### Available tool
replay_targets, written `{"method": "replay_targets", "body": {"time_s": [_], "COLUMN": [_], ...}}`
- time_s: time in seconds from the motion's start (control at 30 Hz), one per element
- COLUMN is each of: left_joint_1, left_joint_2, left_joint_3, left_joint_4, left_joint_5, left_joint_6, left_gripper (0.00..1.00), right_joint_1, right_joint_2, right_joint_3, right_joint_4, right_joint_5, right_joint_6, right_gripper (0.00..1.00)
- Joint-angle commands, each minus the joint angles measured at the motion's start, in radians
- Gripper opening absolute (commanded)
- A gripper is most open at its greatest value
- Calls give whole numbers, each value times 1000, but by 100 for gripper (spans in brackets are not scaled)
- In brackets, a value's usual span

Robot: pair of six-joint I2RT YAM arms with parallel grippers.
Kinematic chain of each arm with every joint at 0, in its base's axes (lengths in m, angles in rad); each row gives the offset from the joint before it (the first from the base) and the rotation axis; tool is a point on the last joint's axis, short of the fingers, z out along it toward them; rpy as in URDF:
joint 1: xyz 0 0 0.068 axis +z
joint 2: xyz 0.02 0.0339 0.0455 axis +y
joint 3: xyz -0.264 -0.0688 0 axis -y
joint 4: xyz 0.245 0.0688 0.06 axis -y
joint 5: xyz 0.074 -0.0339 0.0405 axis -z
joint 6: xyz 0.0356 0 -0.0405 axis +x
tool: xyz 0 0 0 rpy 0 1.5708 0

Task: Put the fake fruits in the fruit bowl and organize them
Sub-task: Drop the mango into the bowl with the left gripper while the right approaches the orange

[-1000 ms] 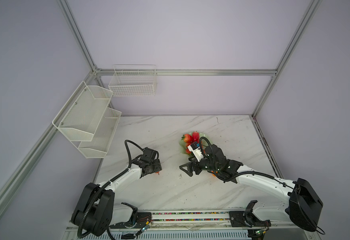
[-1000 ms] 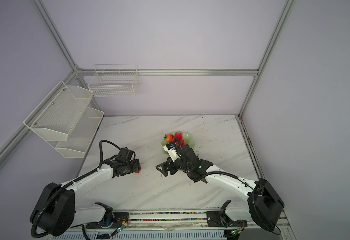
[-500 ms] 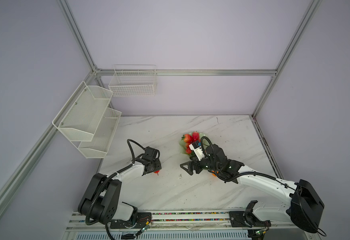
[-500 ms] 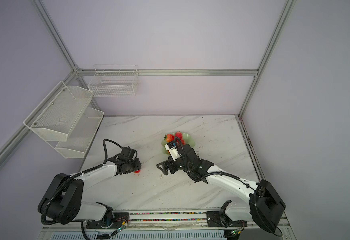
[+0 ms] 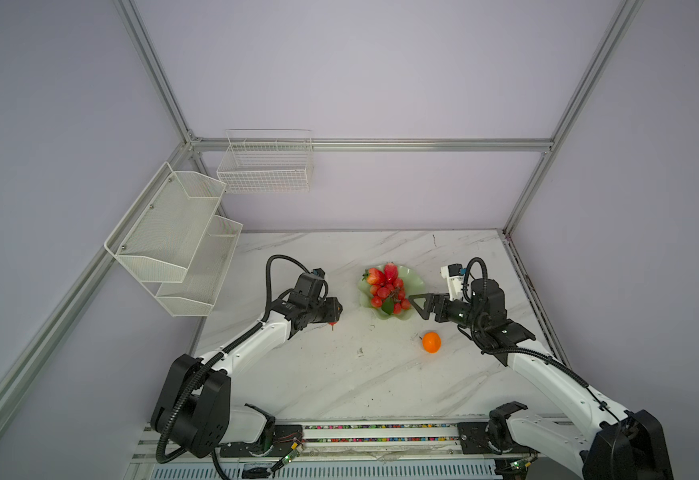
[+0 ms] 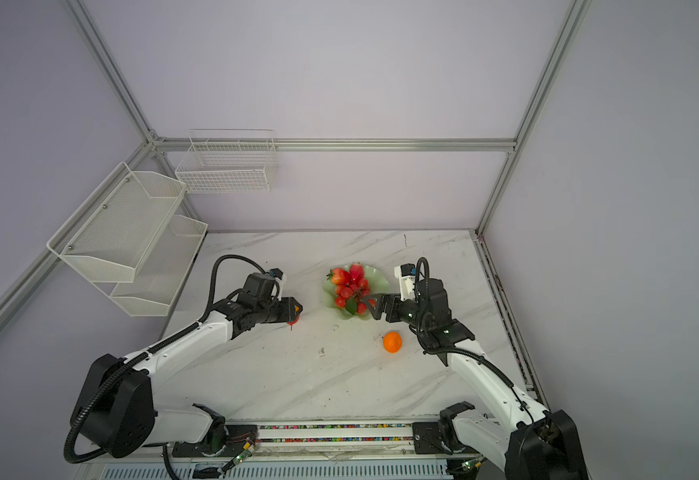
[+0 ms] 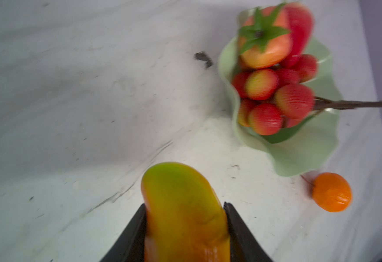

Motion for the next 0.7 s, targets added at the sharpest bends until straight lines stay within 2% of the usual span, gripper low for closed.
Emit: {"method": "replay_targets", "body": {"time_s": [0.0, 0.07, 0.17, 0.33, 0.5, 0.67], "left_joint_1": [-63, -97, -148, -209, -301, -345], "left_joint_2": [24, 61, 117, 327, 513, 701], "left_joint_3": [189, 267, 385, 645, 860, 1074], "left_joint_4": [37, 38, 34, -17, -55, -111], "left_joint_5": [166, 196, 184, 141, -75, -295], "left_joint_6": [186, 216, 267, 168, 124, 119], "left_gripper": [36, 36, 37, 37, 37, 37], "right_joint_1": [-43, -79, -119, -192, -228, -237], "right_joint_2": [-32, -51, -79, -117, -213, -262], "right_joint_3": [-36, -52, -65, -87, -91, -93], "right_joint_4": [-6, -3, -10, 0, -8, -26], "right_joint_5": [-68, -89, -93, -109, -89, -92], "right_joint_6": [59, 75, 95, 129, 178, 200], "right_gripper": [97, 97, 97, 97, 97, 97]}}
